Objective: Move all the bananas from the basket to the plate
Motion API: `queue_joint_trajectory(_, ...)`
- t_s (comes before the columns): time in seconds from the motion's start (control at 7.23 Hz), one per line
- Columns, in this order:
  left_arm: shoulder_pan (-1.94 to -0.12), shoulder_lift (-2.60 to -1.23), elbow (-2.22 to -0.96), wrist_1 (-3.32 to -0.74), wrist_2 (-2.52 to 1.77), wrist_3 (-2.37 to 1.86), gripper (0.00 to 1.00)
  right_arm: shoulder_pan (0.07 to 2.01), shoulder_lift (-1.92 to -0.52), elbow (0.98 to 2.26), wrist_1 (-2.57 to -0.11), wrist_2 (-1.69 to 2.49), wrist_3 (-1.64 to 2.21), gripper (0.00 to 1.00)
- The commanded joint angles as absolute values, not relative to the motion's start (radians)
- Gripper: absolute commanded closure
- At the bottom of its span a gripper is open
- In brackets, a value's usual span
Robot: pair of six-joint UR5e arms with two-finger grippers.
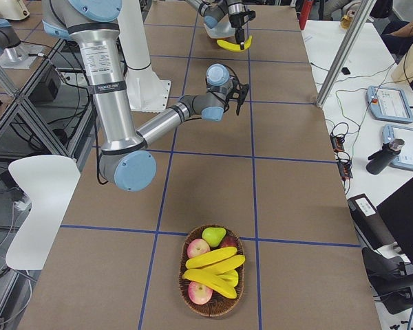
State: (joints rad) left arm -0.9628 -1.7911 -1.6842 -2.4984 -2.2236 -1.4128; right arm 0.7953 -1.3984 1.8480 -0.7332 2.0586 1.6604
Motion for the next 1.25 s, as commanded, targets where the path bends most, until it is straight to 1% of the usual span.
queue_joint_trajectory(0.0, -1.083, -1.575, -1.687, -2.462, -2.263, -1.095, 1.0, 0.818, -1.428, 1.844, -0.735, 2.034, 1.611, 0.0)
queue_joint_trajectory(0.14, -1.112, -1.487, -1.684, -2.424, -2.246, -0.981, 1.0, 0.816, -1.43, 1.833, -0.735, 2.016, 1.611, 0.0)
queue_joint_trajectory(0.55, -1.1, -1.379, -1.684, -2.367, -2.111, -0.953, 1.0, 0.815, -1.431, 1.816, -0.739, 1.99, 1.611, 0.0)
queue_joint_trajectory(1.11, -1.077, -1.37, -1.635, -2.368, -2.114, -0.954, 1.0, 0.81, -1.43, 1.796, -0.735, 1.974, 1.609, 0.0)
